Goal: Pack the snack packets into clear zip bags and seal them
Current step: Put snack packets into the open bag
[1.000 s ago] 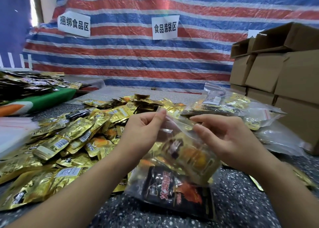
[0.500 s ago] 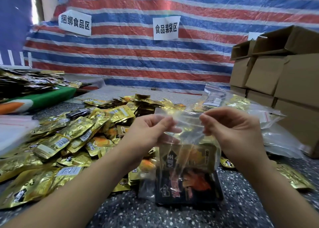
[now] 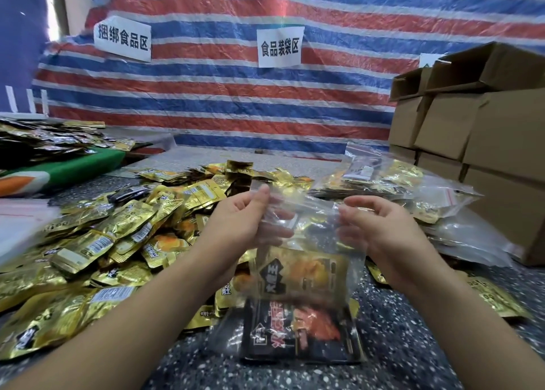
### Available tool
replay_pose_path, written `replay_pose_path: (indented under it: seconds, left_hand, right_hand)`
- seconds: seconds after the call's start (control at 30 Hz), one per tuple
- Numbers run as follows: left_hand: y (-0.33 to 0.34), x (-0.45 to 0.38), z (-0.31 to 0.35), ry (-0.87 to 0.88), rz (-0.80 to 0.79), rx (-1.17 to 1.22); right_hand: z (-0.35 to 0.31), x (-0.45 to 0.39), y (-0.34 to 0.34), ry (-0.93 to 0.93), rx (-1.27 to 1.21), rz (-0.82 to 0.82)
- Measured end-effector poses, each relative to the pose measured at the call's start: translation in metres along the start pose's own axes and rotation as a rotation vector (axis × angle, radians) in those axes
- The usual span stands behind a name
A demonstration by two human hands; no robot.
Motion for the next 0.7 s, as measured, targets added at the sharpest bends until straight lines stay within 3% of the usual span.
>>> replay_pose_path:
  seconds: [0.2, 0.5, 0.6, 0.7]
  left_hand:
    - [-0.004, -0.003, -0.006, 0.071, 0.086, -0.151]
    - [0.000, -0.002, -0.001, 0.096, 0.033, -0.108]
    - [0.001, 0.000, -0.003, 0.110, 0.023, -0.127]
    - [0.002, 0.000, -0.002, 0.167, 0.015, -0.173]
  right_hand:
    - [0.006, -0.002, -0.002, -0.137, 0.014, 0.141]
    - [-0.004, -0.004, -0.013, -0.282, 0.151, 0.093]
    - [-0.011, -0.002, -0.014, -0.460, 0.338, 0.194]
    - [-0.033, 0.004, 0.004, -0.683, 0.603, 0.102]
Point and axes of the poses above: each hand's wrist, its own x-axis away from the middle knuckle, its own y-axis out of the palm, z = x × y, the point moved 1 cm from there along -x, towards the middle knuckle, and after that the axes turned 9 degrees about z, right-handed, at the moved point
